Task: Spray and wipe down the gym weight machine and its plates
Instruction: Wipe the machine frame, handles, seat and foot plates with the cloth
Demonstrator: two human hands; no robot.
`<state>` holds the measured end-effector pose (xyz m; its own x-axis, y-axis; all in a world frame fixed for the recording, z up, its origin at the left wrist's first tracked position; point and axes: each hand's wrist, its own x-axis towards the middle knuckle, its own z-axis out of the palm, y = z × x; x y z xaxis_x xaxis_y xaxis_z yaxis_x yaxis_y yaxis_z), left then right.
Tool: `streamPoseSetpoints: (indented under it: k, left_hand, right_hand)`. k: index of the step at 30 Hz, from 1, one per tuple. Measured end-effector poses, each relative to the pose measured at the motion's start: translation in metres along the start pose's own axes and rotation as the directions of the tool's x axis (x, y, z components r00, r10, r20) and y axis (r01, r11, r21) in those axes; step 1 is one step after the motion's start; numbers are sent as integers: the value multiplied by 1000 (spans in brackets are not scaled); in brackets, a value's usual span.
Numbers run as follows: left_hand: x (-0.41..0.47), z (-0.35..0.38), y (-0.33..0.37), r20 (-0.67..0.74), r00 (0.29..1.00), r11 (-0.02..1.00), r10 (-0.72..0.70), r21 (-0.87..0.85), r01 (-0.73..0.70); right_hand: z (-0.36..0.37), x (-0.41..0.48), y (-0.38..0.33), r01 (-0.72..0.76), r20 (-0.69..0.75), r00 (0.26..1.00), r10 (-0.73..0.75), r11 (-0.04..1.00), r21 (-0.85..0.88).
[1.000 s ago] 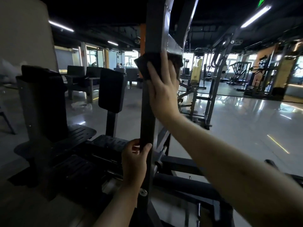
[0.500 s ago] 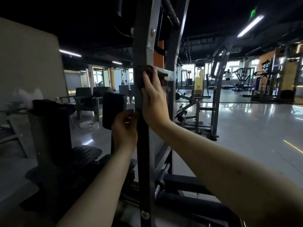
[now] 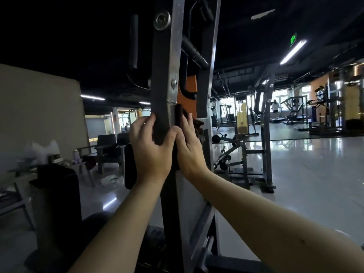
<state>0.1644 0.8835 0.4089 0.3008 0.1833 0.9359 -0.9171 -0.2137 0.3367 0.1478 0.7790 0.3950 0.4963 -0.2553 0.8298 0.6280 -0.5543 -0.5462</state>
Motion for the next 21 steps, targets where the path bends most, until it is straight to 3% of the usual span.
streamPoseSetpoints:
  k: [3,6,11,14,17,21]
  left_hand:
    - [-3,12,-3,-87,995,999,43,11,-43]
    - [-5,18,-12,-104,990,996,91,7,-91]
    - [-5,19,-17,-58,993,995,103,9,-103]
    - [-4,17,-18,-62,991,993,115,14,-114]
    - [-2,16,-19,-67,990,992,121,-14,-122]
    - [-2,15,-15,-70,992,994,108,-20,-109]
  right_hand:
    - [1,18,17,-14,-53,998,15,999,33]
    - [-6,51,42,-128,-115,983,140,986,107]
    - [-28,119,108,-448,-152,873,464,885,128]
    - [-32,133,118,-527,-152,823,548,835,158]
    - [-20,94,80,-456,-150,864,481,873,171]
    - [3,8,28,-61,-64,995,81,962,266]
